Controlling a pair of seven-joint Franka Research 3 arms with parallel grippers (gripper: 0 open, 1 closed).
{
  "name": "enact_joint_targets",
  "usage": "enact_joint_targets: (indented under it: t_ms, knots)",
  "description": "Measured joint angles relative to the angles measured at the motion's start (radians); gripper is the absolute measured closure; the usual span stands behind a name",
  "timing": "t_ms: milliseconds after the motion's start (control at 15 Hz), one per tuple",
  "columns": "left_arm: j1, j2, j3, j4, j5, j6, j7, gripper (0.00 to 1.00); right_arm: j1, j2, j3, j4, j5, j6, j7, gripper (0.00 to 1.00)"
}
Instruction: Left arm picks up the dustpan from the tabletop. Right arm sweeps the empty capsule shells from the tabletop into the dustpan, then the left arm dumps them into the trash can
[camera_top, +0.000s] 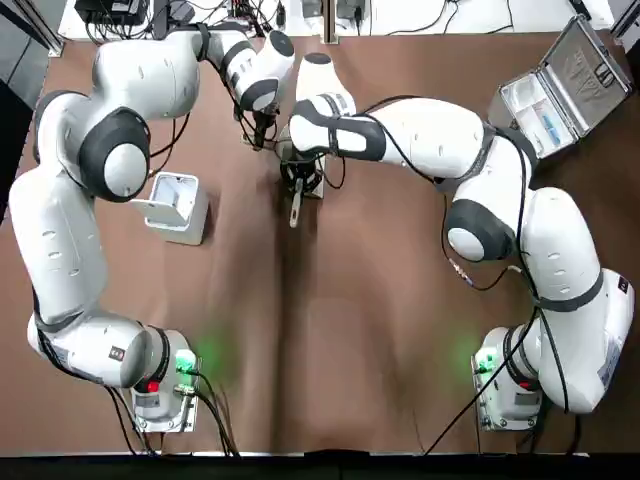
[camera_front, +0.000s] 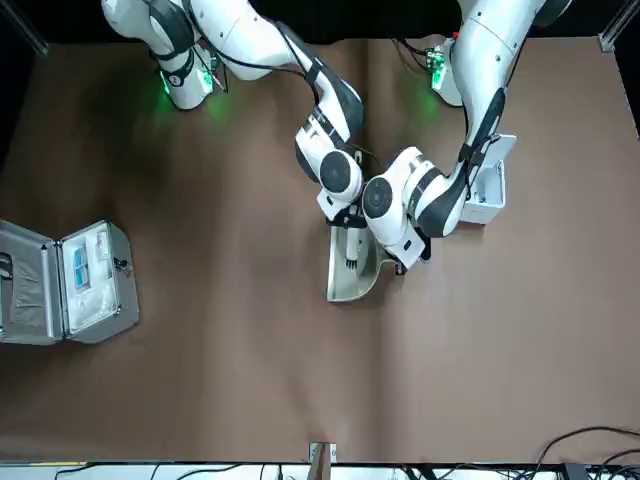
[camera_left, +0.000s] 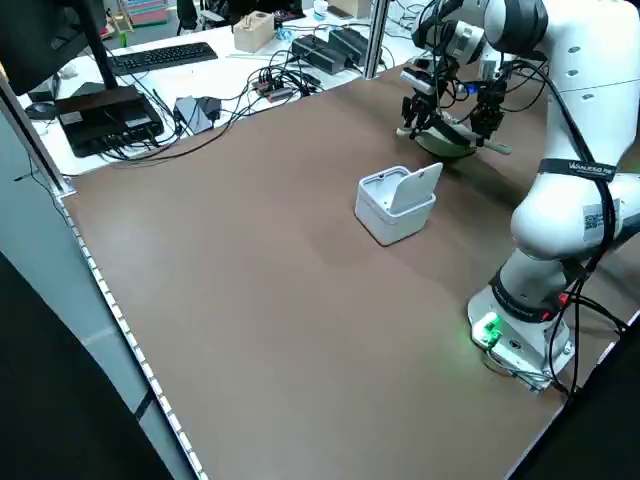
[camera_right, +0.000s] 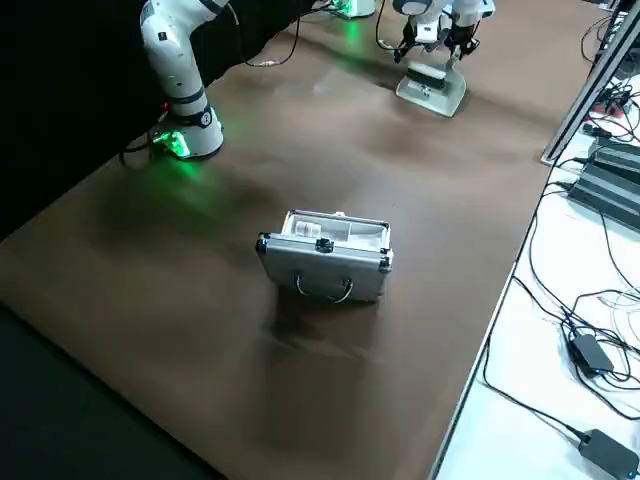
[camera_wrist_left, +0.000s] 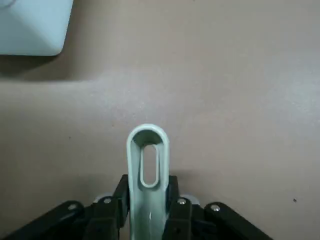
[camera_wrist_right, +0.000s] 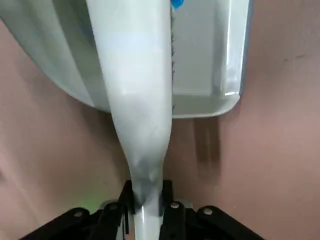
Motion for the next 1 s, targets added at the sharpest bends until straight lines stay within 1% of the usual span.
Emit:
enact_joint_targets:
  t_ms: [133,333,467,600,867,933,1000]
  knots:
    - [0.0,0.0,0.0,0.001,0.0,0.0,0.0,0.67,0.003,-0.006,-0.009,0.006,-0.02,0.0,0.017,0.74]
    - [0.001,0.001,0.0,0.001,0.0,0.0,0.0,0.67,0.014,-0.012,-0.01,0.007,-0.12,0.017,0.1,0.74]
    - [0.002,0.002,0.0,0.002,0.0,0.0,0.0,0.67,0.019,-0.016,-0.01,0.008,-0.15,0.043,0.127,0.74]
    - [0.005,0.004,0.0,0.002,0.0,0.0,0.0,0.67,0.018,-0.026,-0.019,0.009,-0.153,0.047,0.135,0.74]
    - [0.01,0.009,0.0,0.007,0.0,0.0,0.0,0.67,0.017,-0.043,-0.053,0.01,-0.153,0.047,0.136,0.74]
    - [0.01,0.01,0.0,0.007,0.0,0.0,0.0,0.67,0.017,-0.045,-0.063,0.011,-0.153,0.048,0.136,0.74]
    - [0.01,0.01,0.0,0.007,0.0,0.0,0.0,0.67,0.018,-0.058,-0.088,0.015,-0.153,0.05,0.136,0.74]
